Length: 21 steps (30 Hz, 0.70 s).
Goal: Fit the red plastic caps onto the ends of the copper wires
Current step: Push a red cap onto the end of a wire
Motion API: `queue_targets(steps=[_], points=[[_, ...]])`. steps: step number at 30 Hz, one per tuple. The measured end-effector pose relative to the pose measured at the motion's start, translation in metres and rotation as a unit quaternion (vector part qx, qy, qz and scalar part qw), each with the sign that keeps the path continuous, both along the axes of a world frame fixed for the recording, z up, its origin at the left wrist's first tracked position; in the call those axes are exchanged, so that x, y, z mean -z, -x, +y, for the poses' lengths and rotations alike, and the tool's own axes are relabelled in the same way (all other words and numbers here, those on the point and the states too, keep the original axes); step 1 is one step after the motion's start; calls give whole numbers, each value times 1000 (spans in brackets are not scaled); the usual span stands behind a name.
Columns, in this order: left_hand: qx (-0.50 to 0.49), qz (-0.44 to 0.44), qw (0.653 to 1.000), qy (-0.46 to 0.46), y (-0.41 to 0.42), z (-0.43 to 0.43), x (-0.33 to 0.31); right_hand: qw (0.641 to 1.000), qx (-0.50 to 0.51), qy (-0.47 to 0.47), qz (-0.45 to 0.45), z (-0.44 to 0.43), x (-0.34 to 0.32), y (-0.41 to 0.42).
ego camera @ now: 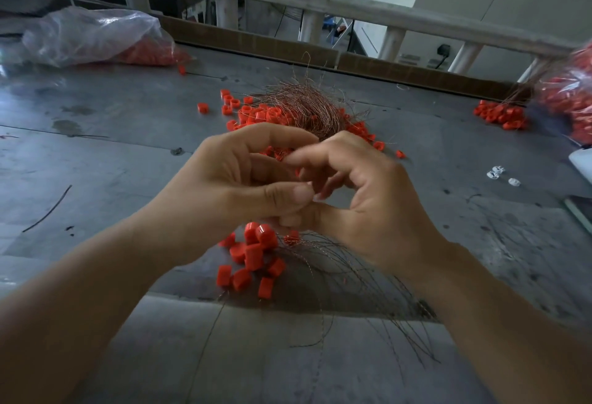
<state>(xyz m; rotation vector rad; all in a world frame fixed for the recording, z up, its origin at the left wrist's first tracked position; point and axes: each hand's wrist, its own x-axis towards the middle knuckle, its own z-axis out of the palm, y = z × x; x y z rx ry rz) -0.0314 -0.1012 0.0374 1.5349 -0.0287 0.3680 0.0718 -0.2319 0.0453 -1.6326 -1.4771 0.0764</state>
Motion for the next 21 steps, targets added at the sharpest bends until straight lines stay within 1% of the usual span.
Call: queue_targets(steps=[2, 4, 7, 10, 13, 16, 21], points=[[9, -10, 1000, 28, 2, 2, -3, 999, -16, 29, 43, -2, -2, -3], [6, -27, 998, 65, 3, 4, -7, 996, -28, 49, 66, -2, -2, -5], [-29, -36, 994, 103, 4, 5, -10, 996, -32, 28, 78, -2, -2, -4], [-55, -27, 993, 102, 4, 5, -12, 998, -6, 20, 59, -4, -6, -4], [-68, -18, 991, 117, 5, 6, -14, 996, 3, 68, 50, -6, -8, -6], [-52, -18, 993, 101, 5, 6, -13, 994, 21, 105, 19, -5, -7, -8], [-78, -19, 993, 86, 5, 13, -11, 994, 64, 90, -2, -9, -12, -11]])
